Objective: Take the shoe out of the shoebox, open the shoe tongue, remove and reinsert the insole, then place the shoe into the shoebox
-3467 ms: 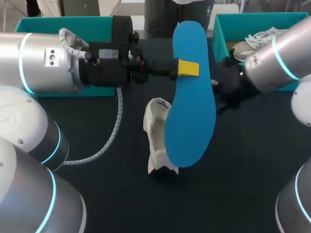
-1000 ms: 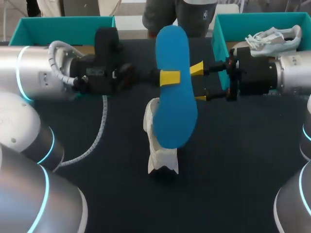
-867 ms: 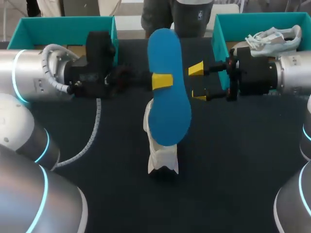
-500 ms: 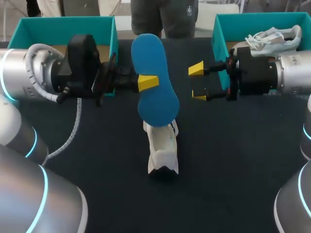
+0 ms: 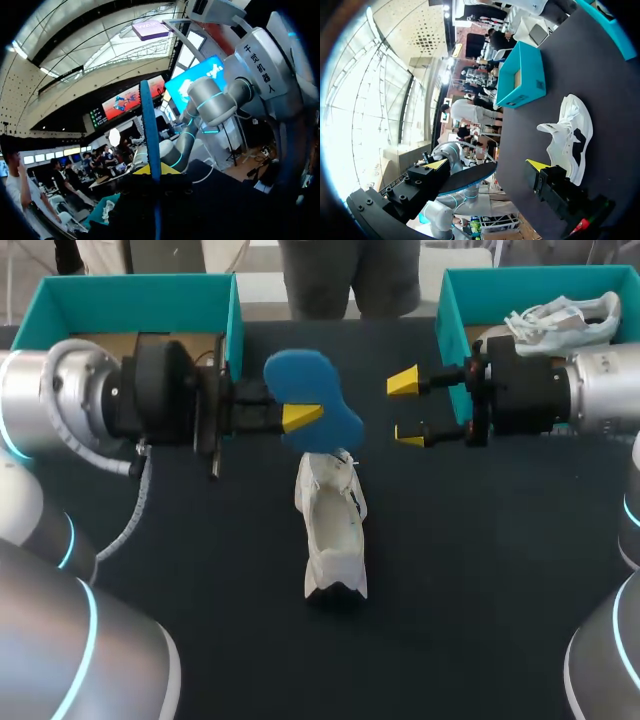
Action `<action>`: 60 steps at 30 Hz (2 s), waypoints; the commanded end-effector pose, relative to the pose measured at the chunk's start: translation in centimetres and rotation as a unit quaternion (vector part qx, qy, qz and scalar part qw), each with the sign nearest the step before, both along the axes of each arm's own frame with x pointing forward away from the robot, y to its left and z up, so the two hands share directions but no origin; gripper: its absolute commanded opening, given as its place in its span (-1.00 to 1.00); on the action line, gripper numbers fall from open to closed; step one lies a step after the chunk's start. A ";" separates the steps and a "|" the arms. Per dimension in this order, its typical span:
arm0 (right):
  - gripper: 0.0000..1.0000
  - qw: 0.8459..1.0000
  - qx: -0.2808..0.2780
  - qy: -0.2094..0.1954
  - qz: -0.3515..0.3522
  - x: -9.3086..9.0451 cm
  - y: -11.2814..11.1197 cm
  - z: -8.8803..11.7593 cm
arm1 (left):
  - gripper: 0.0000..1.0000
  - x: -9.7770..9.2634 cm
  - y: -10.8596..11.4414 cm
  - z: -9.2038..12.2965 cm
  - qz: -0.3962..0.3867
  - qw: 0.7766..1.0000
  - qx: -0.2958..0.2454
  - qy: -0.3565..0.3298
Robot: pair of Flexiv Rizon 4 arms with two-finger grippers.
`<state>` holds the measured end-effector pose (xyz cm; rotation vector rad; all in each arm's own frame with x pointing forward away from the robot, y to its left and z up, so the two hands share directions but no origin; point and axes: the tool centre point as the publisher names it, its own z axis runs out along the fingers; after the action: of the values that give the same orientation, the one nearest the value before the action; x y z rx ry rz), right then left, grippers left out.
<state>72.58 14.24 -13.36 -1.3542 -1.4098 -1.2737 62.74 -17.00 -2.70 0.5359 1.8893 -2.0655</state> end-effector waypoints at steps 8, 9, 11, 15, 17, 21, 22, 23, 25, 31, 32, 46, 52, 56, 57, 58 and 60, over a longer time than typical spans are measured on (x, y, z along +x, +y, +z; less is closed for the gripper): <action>1.00 1.000 0.000 0.000 -0.001 0.0 0.2 -0.1 | -1.00 2.1 0.9 -4.2 -0.016 0.934 -0.066 -0.352; 1.00 1.000 0.000 0.000 -0.001 0.0 0.2 -0.1 | -1.00 2.4 0.9 -4.6 -0.012 0.932 -0.062 -0.356; 1.00 1.000 0.000 0.000 -0.001 0.0 0.2 -0.1 | -1.00 2.9 0.9 -5.2 0.003 0.927 -0.060 -0.371; 1.00 1.000 0.000 0.000 -0.001 0.0 0.2 -0.1 | -1.00 3.6 1.0 -6.6 -0.001 0.903 -0.059 -0.425; 1.00 1.000 0.004 0.000 0.002 0.1 0.5 -0.1 | -1.00 3.9 0.9 -7.2 0.003 0.905 -0.057 -0.422; 1.00 1.000 0.010 0.001 0.013 0.3 1.1 -0.2 | -1.00 4.2 0.6 -8.0 0.001 0.896 -0.054 -0.442; 1.00 1.000 0.011 0.001 0.016 0.4 1.2 -0.3 | -1.00 4.3 0.5 -8.2 0.000 0.892 -0.053 -0.448; 1.00 1.000 0.013 0.002 0.018 0.4 1.4 -0.4 | -1.00 4.4 0.5 -8.2 0.002 0.893 -0.052 -0.447; 1.00 1.000 0.014 0.004 0.019 0.4 1.6 -0.5 | -1.00 4.6 0.3 -8.4 0.001 0.888 -0.045 -0.458; 1.00 1.000 0.020 0.003 0.019 0.3 2.5 0.0 | -1.00 5.3 -0.3 -8.9 0.013 0.883 -0.029 -0.468; 1.00 1.000 0.021 0.004 0.018 0.2 2.7 0.1 | -1.00 5.4 -0.5 -9.0 0.015 0.884 -0.029 -0.467; 0.06 0.998 0.043 0.018 0.032 0.2 5.0 0.8 | -1.00 6.4 -3.9 -11.3 0.039 0.839 -0.018 -0.543; -0.06 0.998 0.053 0.019 0.039 0.3 5.7 0.5 | -1.00 6.3 -5.1 -11.9 0.033 0.830 -0.017 -0.556; -0.14 0.997 0.055 0.022 0.040 0.3 5.8 0.2 | -1.00 6.1 -5.6 -11.9 0.029 0.824 -0.024 -0.565; -0.19 0.997 0.056 0.023 0.038 0.2 5.8 0.1 | -1.00 6.1 -5.6 -11.8 0.031 0.825 -0.025 -0.563; -0.22 0.997 0.056 0.023 0.037 0.2 5.8 0.0 | -1.00 6.1 -5.5 -11.8 0.031 0.826 -0.025 -0.562; -0.25 0.997 0.057 0.024 0.036 0.1 5.8 0.0 | -1.00 6.1 -5.3 -11.8 0.032 0.826 -0.026 -0.562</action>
<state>72.70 19.65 -13.17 -1.2377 -1.3254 -1.2424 68.68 -22.20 -14.39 1.2765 1.0777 -1.2004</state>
